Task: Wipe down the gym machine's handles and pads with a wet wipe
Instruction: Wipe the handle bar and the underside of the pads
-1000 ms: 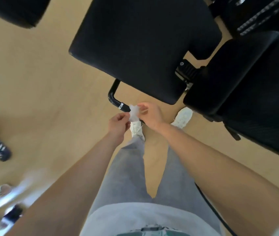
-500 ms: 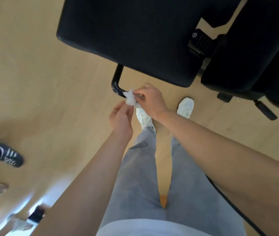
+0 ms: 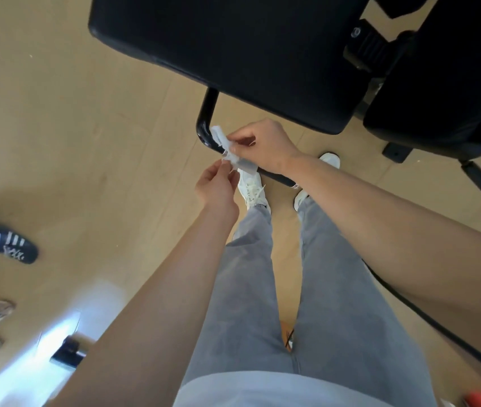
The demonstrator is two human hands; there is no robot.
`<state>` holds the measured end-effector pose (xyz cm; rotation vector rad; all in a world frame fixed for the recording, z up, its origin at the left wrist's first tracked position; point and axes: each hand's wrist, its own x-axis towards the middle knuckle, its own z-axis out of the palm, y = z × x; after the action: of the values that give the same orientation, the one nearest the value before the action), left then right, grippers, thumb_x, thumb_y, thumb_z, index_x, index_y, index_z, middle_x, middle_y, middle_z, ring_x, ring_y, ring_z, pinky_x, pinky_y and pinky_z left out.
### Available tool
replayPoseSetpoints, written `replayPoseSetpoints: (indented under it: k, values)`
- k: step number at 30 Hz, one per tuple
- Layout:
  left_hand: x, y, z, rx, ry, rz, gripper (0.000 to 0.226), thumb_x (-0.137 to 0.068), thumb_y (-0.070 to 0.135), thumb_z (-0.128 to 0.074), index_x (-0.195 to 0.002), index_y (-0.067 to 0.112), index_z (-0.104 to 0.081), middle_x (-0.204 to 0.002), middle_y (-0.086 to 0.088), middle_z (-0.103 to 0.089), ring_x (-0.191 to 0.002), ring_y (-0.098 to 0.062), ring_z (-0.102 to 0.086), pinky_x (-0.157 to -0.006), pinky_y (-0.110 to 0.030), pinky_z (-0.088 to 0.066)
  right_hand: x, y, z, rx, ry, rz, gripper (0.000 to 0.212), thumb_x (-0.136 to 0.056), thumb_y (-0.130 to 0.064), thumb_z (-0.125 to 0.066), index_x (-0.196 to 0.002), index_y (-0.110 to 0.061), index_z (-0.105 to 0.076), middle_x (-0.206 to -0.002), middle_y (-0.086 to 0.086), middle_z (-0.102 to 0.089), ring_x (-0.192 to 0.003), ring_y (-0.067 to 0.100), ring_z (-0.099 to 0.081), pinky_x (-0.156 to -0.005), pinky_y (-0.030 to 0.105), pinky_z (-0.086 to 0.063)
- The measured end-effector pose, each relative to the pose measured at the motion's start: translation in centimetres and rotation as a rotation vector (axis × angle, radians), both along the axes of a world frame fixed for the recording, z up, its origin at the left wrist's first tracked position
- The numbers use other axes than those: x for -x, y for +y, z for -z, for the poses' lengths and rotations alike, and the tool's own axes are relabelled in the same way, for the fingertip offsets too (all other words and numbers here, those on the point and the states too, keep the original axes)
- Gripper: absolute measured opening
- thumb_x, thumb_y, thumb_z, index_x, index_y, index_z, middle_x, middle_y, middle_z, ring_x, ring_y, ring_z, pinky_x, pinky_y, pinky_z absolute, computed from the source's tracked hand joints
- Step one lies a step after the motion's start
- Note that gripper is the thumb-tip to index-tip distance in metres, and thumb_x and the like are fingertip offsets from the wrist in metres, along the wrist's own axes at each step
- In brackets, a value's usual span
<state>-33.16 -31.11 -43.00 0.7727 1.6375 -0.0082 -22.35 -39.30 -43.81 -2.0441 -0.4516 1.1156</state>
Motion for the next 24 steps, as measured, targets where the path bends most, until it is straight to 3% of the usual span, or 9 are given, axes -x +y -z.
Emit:
replayPoseSetpoints:
  k: [4,7,9,12,15,17,20,24]
  values:
    - [0.2,-1.8,0.2,0.068,-0.081,-0.047,0.008,-0.097,-0.002,-0.064,-0.101,0.002,-0.069,-0.097,-0.012,-0.075,-0.083,-0.017,-0.076,-0.08,-0.022,-0.06,0.8,-3.3,0.2,0.092,0.03,0.005,0.019,-0.093,-0.02,-0.072,-0.109,-0.013,-0.08,-0.1,0.006,-0.079,-0.095,0.021,-0.072,-0.092,0.037,-0.055]
    - [1.4,-4.1,0.7,0.176,-0.095,0.008,0.016,-0.098,0.0,-0.063,-0.111,-0.004,-0.07,-0.098,-0.011,-0.076,-0.085,-0.016,-0.076,-0.085,-0.024,-0.059,1.6,-6.6,1.1,0.17,0.102,0.055,0.018,-0.093,-0.014,-0.072,-0.109,-0.012,-0.08,-0.102,0.007,-0.078,-0.098,0.023,-0.072,-0.092,0.04,-0.055]
    - [2.0,-5.8,1.0,0.255,-0.11,0.029,0.019,-0.099,0.001,-0.063,-0.116,-0.005,-0.068,-0.102,-0.011,-0.075,-0.097,-0.019,-0.074,-0.092,-0.026,-0.058,2.2,-8.9,1.8,0.215,0.122,0.079,0.017,-0.093,-0.011,-0.071,-0.108,-0.011,-0.08,-0.102,0.007,-0.078,-0.098,0.024,-0.073,-0.091,0.041,-0.056]
    - [2.2,-7.8,1.4,0.351,-0.099,0.083,0.022,-0.099,0.004,-0.064,-0.12,-0.002,-0.068,-0.111,-0.012,-0.074,-0.106,-0.022,-0.071,-0.091,-0.026,-0.059,3.0,-11.0,2.4,0.238,0.133,0.099,0.016,-0.094,-0.007,-0.069,-0.106,-0.006,-0.079,-0.097,0.003,-0.077,-0.089,0.018,-0.069,-0.084,0.033,-0.053]
    - [1.8,-8.5,1.6,0.367,-0.097,0.086,0.026,-0.097,0.001,-0.065,-0.122,-0.003,-0.067,-0.119,-0.015,-0.074,-0.107,-0.021,-0.071,-0.09,-0.026,-0.059,3.0,-11.0,3.0,0.25,0.118,0.073,0.015,-0.094,-0.012,-0.068,-0.102,-0.004,-0.079,-0.097,0.019,-0.074,-0.095,0.033,-0.069,-0.09,0.041,-0.055]
    - [1.4,-8.1,1.7,0.314,-0.091,0.067,0.018,-0.096,-0.005,-0.064,-0.112,0.0,-0.071,-0.114,-0.015,-0.074,-0.104,-0.02,-0.07,-0.091,-0.025,-0.059,2.6,-9.9,3.3,0.234,0.124,0.04,0.018,-0.095,-0.017,-0.068,-0.099,-0.003,-0.078,-0.097,0.023,-0.072,-0.097,0.036,-0.068,-0.091,0.046,-0.054]
    - [0.9,-6.6,1.3,0.208,-0.079,0.019,0.02,-0.093,-0.008,-0.065,-0.096,0.011,-0.071,-0.099,-0.01,-0.074,-0.089,-0.015,-0.07,-0.086,-0.021,-0.058,1.7,-7.2,3.1,0.159,0.105,0.01,0.019,-0.094,-0.02,-0.068,-0.096,-0.005,-0.078,-0.091,0.021,-0.072,-0.08,0.025,-0.066,-0.081,0.036,-0.052]
    - [0.8,-3.3,0.9,0.072,-0.067,-0.07,0.024,-0.088,-0.006,-0.073,-0.106,0.011,-0.07,-0.099,-0.009,-0.077,-0.087,-0.016,-0.075,-0.077,-0.02,-0.057,0.5,-2.7,1.9,0.027,0.104,0.017,0.019,-0.094,-0.017,-0.07,-0.11,-0.014,-0.079,-0.092,-0.004,-0.077,-0.081,0.001,-0.064,-0.079,0.014,-0.048]
